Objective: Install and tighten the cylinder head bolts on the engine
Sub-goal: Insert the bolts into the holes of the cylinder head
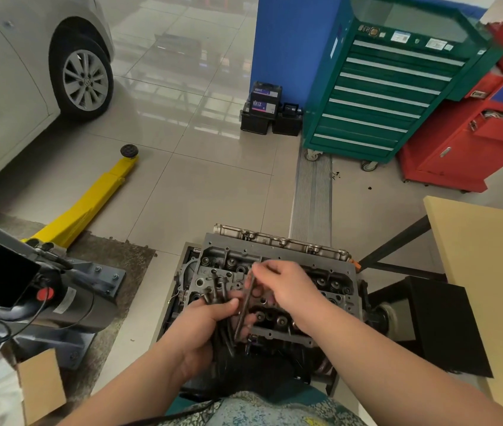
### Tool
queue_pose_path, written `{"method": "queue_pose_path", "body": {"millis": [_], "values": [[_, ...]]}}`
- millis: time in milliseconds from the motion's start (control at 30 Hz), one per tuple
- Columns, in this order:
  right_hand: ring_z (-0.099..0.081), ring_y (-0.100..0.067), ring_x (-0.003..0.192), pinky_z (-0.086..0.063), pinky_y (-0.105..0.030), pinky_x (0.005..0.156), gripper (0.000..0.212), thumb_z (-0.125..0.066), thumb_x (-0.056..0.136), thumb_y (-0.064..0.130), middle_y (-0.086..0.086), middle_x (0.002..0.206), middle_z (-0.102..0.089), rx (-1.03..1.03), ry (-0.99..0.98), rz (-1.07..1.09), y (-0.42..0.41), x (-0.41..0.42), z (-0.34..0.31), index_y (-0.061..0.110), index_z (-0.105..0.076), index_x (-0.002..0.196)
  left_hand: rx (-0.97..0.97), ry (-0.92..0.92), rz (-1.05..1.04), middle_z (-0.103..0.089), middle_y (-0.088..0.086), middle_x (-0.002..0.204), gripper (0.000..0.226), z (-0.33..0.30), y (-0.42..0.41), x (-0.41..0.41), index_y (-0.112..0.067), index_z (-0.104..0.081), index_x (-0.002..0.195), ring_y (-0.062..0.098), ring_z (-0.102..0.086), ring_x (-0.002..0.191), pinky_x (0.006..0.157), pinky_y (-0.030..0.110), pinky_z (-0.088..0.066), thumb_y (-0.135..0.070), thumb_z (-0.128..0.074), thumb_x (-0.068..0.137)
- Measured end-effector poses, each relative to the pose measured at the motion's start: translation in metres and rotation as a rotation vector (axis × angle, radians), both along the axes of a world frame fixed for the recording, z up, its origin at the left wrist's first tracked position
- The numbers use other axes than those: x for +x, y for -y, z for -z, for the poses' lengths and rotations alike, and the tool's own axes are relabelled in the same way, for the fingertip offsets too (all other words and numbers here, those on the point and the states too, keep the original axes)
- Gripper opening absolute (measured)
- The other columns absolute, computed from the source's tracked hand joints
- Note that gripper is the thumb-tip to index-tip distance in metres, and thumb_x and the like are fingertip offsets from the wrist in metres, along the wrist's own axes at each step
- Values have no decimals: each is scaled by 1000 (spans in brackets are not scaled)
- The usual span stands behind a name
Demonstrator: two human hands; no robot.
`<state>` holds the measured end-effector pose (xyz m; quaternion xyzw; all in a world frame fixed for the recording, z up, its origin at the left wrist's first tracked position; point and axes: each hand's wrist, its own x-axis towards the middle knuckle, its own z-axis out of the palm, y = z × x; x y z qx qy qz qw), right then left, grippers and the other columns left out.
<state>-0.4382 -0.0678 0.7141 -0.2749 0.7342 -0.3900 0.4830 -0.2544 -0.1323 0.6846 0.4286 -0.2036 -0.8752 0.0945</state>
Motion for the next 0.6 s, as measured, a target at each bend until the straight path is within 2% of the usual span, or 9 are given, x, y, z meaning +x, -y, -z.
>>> {"method": "queue_pose_path", "body": {"millis": [100,200,267,333,400,467,600], "values": [[-75,-19,80,-61,-31,69,17,-57,105,25,-1,91,-78,-161,42,197,11,-9,-2,16,-71,104,16,88,-209,-77,19,116,24,8,9,4,-6,-68,119,31,-79,91,70,41,-66,1,-57,98],[-76,-13,86,-62,-30,79,14,-58,104,20,9,94,-77,-238,-135,210,19,-11,5,27,-70,104,59,120,-323,-78,18,111,23,12,18,10,-8,-66,120,27,-80,80,62,38,-66,1,-52,103],[-73,-6,88,-59,-31,85,20,-60,103,23,20,96,-74,-221,-276,155,22,-10,13,42,-67,101,76,123,-353,-78,18,111,26,12,20,13,-7,-64,123,27,-80,77,61,38,-65,3,-50,103],[-70,-3,93,-57,-32,91,20,-61,103,27,20,97,-73,-179,-380,91,23,-9,20,46,-66,102,69,123,-366,-78,17,112,31,13,19,16,-7,-63,126,26,-80,77,63,39,-66,6,-46,103],[-67,-3,103,-54,-33,99,19,-60,103,30,19,106,-72,-128,-456,20,24,-8,25,39,-70,117,74,111,-365,-78,18,114,34,11,17,19,-5,-61,128,27,-80,81,66,41,-66,8,-43,102],[-65,-1,104,-52,-31,101,25,-60,103,30,16,112,-71,-108,-508,-17,25,-7,28,31,-69,126,86,95,-367,-77,18,116,38,10,16,23,-4,-60,130,28,-80,84,65,42,-66,9,-40,101],[-63,0,99,-47,-22,94,25,-61,103,30,16,110,-72,-142,-605,-66,32,-6,27,29,-71,125,73,103,-390,-77,18,116,40,8,17,30,-4,-59,130,31,-80,86,65,43,-65,12,-38,100]]}}
